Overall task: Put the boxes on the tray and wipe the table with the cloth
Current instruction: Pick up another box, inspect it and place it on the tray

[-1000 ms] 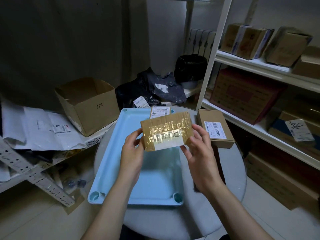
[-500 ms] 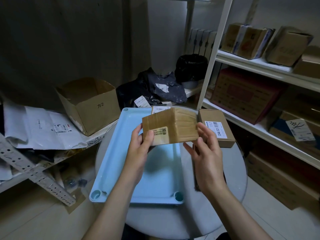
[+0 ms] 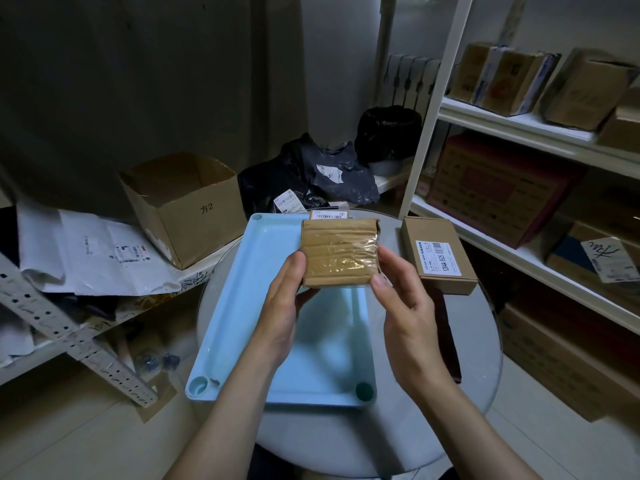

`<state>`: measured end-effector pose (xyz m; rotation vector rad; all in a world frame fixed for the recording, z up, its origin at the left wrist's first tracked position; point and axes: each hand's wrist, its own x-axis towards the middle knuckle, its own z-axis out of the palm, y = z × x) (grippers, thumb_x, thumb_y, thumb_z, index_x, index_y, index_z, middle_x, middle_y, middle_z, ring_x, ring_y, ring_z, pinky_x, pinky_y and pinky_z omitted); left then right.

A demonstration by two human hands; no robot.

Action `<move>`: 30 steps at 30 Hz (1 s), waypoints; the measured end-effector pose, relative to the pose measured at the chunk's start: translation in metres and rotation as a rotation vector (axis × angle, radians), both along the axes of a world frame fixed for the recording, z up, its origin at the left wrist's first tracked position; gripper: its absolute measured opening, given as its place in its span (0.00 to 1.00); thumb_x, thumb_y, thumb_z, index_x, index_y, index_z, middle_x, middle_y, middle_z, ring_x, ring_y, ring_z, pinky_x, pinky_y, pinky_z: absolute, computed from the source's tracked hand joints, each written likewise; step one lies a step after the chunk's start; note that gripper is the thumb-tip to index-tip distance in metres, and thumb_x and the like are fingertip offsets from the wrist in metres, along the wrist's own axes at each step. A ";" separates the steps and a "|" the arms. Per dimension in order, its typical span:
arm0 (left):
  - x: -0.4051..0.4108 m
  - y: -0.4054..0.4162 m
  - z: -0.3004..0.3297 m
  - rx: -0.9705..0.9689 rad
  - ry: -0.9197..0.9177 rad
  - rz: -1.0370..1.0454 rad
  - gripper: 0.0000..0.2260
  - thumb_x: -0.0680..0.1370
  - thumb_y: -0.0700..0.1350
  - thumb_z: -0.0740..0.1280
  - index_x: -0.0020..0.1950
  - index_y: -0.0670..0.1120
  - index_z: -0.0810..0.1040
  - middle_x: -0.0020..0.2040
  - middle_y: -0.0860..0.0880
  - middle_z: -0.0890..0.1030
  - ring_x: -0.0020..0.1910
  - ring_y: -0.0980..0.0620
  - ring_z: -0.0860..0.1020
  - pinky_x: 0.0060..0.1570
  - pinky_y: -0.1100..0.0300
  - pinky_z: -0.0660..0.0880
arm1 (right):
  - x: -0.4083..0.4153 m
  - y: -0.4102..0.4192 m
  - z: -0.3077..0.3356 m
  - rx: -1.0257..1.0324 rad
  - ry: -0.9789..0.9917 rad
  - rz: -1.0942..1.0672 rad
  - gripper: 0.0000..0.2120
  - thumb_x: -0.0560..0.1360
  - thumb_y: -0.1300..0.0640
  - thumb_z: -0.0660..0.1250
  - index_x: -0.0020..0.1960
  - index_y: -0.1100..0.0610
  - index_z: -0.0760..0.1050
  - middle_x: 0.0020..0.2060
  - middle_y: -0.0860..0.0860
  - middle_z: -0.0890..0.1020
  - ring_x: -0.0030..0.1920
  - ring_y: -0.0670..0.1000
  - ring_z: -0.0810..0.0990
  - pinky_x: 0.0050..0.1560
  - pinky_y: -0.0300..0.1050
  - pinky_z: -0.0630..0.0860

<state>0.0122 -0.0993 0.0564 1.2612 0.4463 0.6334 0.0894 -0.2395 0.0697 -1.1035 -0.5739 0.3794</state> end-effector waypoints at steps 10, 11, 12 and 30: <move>-0.005 0.003 -0.005 0.120 0.063 -0.041 0.27 0.70 0.67 0.66 0.64 0.54 0.77 0.66 0.47 0.77 0.65 0.54 0.75 0.68 0.49 0.68 | 0.026 -0.005 -0.008 -0.186 -0.043 0.134 0.29 0.69 0.50 0.69 0.70 0.46 0.73 0.67 0.52 0.78 0.70 0.53 0.72 0.72 0.64 0.64; -0.003 0.003 -0.005 0.107 0.064 -0.044 0.26 0.70 0.66 0.67 0.63 0.53 0.76 0.65 0.48 0.78 0.63 0.55 0.76 0.65 0.50 0.70 | 0.027 -0.004 -0.009 -0.204 -0.031 0.141 0.29 0.69 0.49 0.70 0.70 0.45 0.73 0.68 0.54 0.76 0.69 0.54 0.73 0.70 0.64 0.66; -0.002 0.003 -0.003 0.090 0.067 -0.037 0.25 0.70 0.65 0.67 0.62 0.52 0.75 0.62 0.50 0.80 0.59 0.57 0.78 0.60 0.53 0.73 | 0.028 -0.002 -0.010 -0.226 -0.014 0.148 0.28 0.70 0.49 0.69 0.70 0.45 0.72 0.68 0.54 0.75 0.67 0.53 0.75 0.68 0.63 0.71; -0.007 -0.009 0.010 -0.073 0.227 -0.078 0.24 0.75 0.73 0.54 0.59 0.63 0.79 0.44 0.48 0.84 0.31 0.50 0.77 0.21 0.62 0.68 | 0.028 0.000 -0.024 -0.317 0.140 0.168 0.16 0.80 0.51 0.65 0.68 0.45 0.76 0.69 0.47 0.73 0.66 0.52 0.76 0.60 0.56 0.77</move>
